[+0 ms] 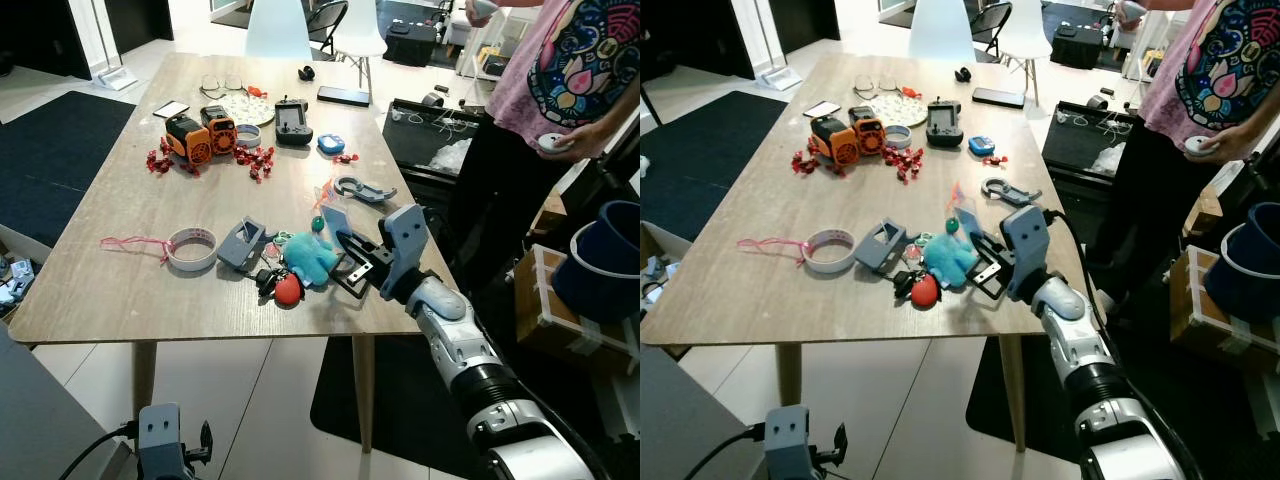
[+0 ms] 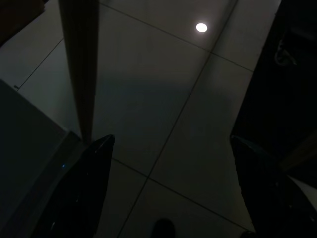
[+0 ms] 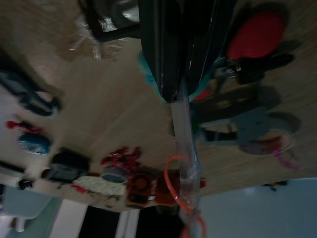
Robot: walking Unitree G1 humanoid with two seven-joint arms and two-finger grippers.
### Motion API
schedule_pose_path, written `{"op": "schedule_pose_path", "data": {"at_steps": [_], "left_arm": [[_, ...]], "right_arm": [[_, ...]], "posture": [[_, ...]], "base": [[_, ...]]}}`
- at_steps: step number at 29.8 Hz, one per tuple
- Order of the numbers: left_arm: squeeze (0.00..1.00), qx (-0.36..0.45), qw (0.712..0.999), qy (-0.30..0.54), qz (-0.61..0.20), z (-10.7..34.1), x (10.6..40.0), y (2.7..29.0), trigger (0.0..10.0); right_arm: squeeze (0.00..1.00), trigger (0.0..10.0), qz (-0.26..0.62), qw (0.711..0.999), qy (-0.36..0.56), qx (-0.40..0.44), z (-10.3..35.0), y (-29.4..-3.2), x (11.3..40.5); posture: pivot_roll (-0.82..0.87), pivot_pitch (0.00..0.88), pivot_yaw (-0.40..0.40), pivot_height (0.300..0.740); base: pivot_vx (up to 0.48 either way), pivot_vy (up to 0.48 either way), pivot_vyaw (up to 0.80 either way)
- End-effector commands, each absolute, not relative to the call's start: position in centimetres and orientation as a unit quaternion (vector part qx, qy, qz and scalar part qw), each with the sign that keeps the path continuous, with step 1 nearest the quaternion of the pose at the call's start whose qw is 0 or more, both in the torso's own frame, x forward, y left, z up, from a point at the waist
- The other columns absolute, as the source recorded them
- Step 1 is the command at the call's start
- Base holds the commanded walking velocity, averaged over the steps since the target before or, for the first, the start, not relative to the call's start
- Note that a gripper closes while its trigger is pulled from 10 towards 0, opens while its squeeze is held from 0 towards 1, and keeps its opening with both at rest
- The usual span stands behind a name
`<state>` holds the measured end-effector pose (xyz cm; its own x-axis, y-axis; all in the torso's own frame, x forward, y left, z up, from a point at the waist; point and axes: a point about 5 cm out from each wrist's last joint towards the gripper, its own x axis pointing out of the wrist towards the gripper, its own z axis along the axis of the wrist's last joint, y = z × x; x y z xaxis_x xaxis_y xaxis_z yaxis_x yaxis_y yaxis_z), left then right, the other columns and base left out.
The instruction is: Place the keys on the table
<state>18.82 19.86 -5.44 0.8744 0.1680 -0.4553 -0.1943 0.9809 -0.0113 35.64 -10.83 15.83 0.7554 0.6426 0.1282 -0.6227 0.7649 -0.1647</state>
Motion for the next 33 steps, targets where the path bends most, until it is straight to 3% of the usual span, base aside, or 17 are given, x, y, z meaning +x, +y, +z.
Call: {"op": "schedule_pose_path", "data": {"at_steps": [1, 11, 12, 13, 14, 24, 25, 26, 27, 33], "left_arm": [[0.0, -0.026, 0.966, 0.241, 0.093, -5.7, 18.5, 20.0, 10.0], [0.0, -0.029, 0.965, 0.244, 0.091, -5.8, 18.5, 19.7, 10.0], [0.0, -0.03, 0.965, 0.244, 0.091, -5.8, 18.5, 19.6, 10.0], [0.0, -0.03, 0.965, 0.244, 0.091, -5.8, 18.5, 19.6, 10.0], [0.0, -0.03, 0.965, 0.244, 0.092, -5.8, 18.5, 19.6, 10.0], [0.0, -0.03, 0.965, 0.244, 0.093, -5.8, 18.5, 19.7, 10.0], [0.0, -0.03, 0.965, 0.244, 0.093, -5.8, 18.5, 19.7, 10.0], [0.0, -0.03, 0.965, 0.244, 0.093, -5.8, 18.5, 19.7, 10.0], [0.0, -0.03, 0.965, 0.245, 0.093, -5.8, 18.5, 19.7, 10.0], [0.0, -0.031, 0.965, 0.244, 0.093, -5.8, 18.5, 19.7, 10.0]], "right_arm": [[0.0, 10.0, 0.351, 0.932, -0.066, -0.067, 15.2, -10.4, 35.6], [0.0, 10.0, 0.335, 0.939, -0.034, -0.065, 15.2, -9.1, 36.4], [0.2, 10.0, 0.336, 0.939, -0.032, -0.063, 15.2, -8.9, 36.4], [0.8, 10.0, 0.338, 0.939, -0.031, -0.061, 15.3, -8.8, 36.4], [1.0, 10.0, 0.339, 0.939, -0.03, -0.059, 15.3, -8.7, 36.5], [1.0, 10.0, 0.332, 0.941, -0.03, -0.056, 15.4, -8.7, 36.5], [0.79, 10.0, 0.322, 0.945, -0.035, -0.052, 15.6, -8.9, 36.6], [0.79, 10.0, 0.322, 0.945, -0.035, -0.052, 15.6, -8.9, 36.6], [0.0, 10.0, 0.307, 0.949, -0.048, -0.044, 16.0, -9.2, 36.8], [0.0, 10.0, 0.237, 0.968, -0.069, 0.046, 17.0, -11.3, 37.4]], "posture": [[0.05, 0.075, -0.066, 0.74], [0.05, 0.076, -0.067, 0.74], [0.05, 0.076, -0.067, 0.74], [0.05, 0.077, -0.07, 0.74], [0.05, 0.076, -0.071, 0.74], [0.05, 0.076, -0.069, 0.74], [0.05, 0.075, -0.069, 0.74], [0.05, 0.075, -0.069, 0.74], [0.05, 0.075, -0.069, 0.74], [0.05, 0.076, -0.07, 0.74]], "base": [[0.0, 0.0, 0.0], [0.0, 0.0, 0.0], [0.0, 0.0, 0.0], [0.0, 0.0, 0.0], [0.0, 0.0, 0.0], [0.0, 0.0, 0.0], [0.0, 0.0, 0.0], [0.0, 0.0, 0.0], [0.0, 0.0, 0.0], [0.0, 0.0, 0.0]]}}
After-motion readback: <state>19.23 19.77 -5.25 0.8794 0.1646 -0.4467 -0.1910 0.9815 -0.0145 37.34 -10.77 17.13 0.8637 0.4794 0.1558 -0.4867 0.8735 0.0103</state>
